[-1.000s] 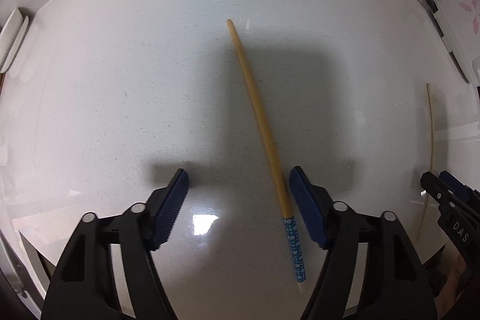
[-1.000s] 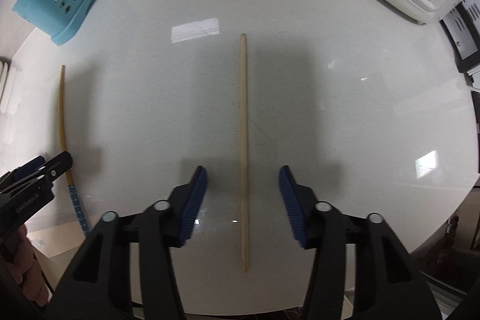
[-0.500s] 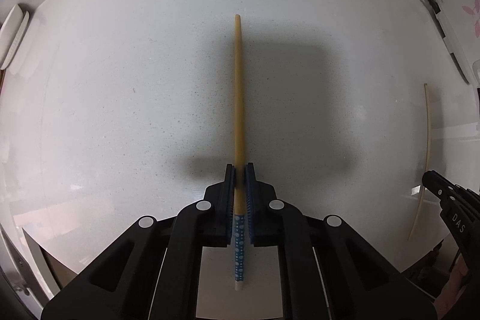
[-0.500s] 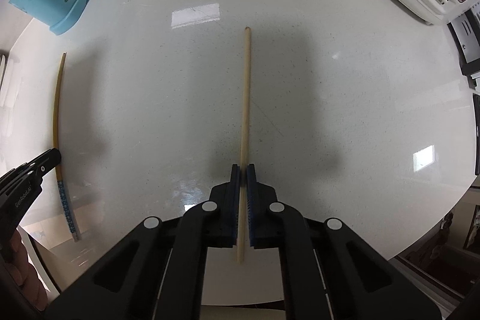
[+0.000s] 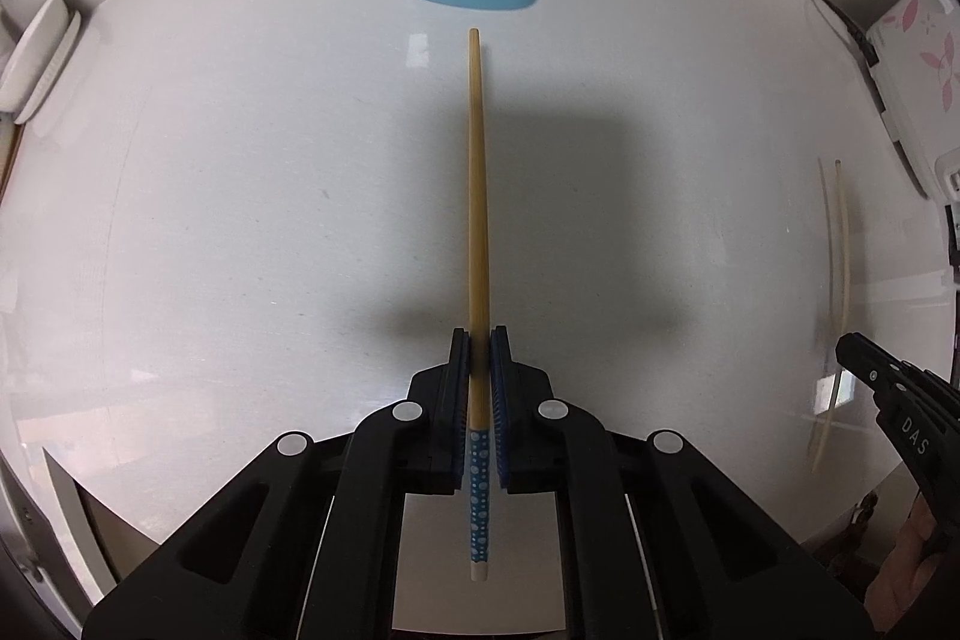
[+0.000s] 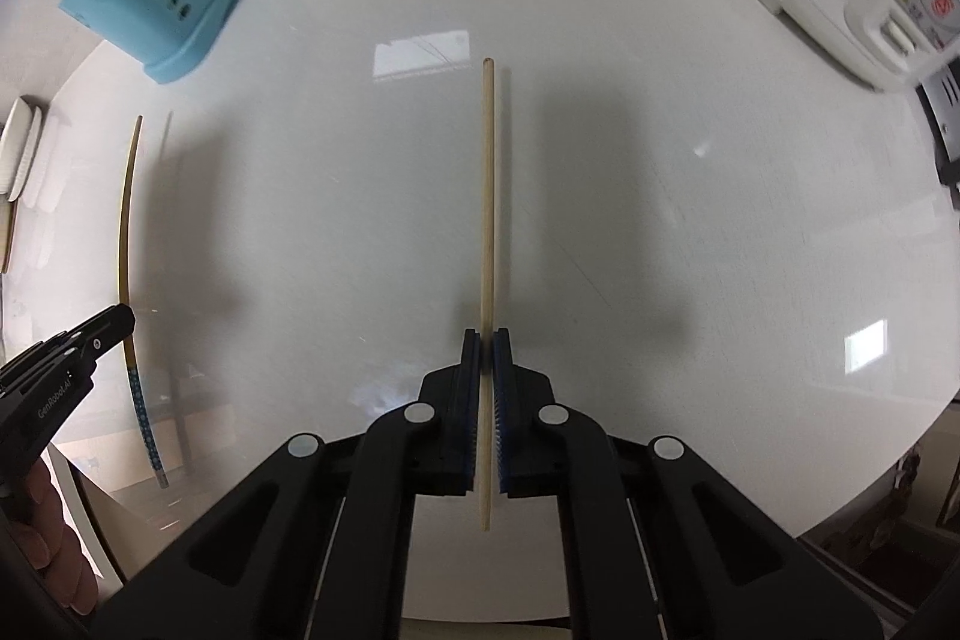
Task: Organize utensils
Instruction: 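Lift both held chopsticks and carry them to the light-blue holder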
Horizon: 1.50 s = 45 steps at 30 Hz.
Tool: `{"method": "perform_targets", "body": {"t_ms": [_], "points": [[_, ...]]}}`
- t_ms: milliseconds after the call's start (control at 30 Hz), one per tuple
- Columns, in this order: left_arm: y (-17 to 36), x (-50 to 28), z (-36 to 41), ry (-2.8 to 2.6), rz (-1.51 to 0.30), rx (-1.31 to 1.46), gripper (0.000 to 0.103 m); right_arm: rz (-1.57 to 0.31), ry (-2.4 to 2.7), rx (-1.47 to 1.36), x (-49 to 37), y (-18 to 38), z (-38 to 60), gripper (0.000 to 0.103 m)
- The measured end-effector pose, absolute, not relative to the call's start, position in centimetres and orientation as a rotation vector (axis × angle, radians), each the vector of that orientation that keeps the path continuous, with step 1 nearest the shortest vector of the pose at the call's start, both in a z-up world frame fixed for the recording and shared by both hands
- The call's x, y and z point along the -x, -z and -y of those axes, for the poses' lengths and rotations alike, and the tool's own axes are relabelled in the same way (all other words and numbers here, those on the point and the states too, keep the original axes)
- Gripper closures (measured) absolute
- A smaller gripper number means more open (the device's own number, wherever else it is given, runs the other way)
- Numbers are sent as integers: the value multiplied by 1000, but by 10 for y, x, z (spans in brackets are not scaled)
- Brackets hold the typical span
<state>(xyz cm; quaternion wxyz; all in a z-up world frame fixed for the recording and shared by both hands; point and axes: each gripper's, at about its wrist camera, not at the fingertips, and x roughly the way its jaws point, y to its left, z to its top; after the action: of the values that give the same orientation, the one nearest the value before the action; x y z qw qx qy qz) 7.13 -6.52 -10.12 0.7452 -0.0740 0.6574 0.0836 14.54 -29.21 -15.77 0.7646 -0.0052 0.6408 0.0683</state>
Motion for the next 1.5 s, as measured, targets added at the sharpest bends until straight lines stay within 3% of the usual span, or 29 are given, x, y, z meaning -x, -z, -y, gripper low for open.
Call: {"method": "perform_targets", "body": {"t_ms": [433,1500], "points": [[35,-45,34,-299,-1270,188,97,-1258,-257,21,-171,126,245,100],[-77,-152,-22,-293,-930,276,97,-910,-411,-14,-227,3,193,100]]}}
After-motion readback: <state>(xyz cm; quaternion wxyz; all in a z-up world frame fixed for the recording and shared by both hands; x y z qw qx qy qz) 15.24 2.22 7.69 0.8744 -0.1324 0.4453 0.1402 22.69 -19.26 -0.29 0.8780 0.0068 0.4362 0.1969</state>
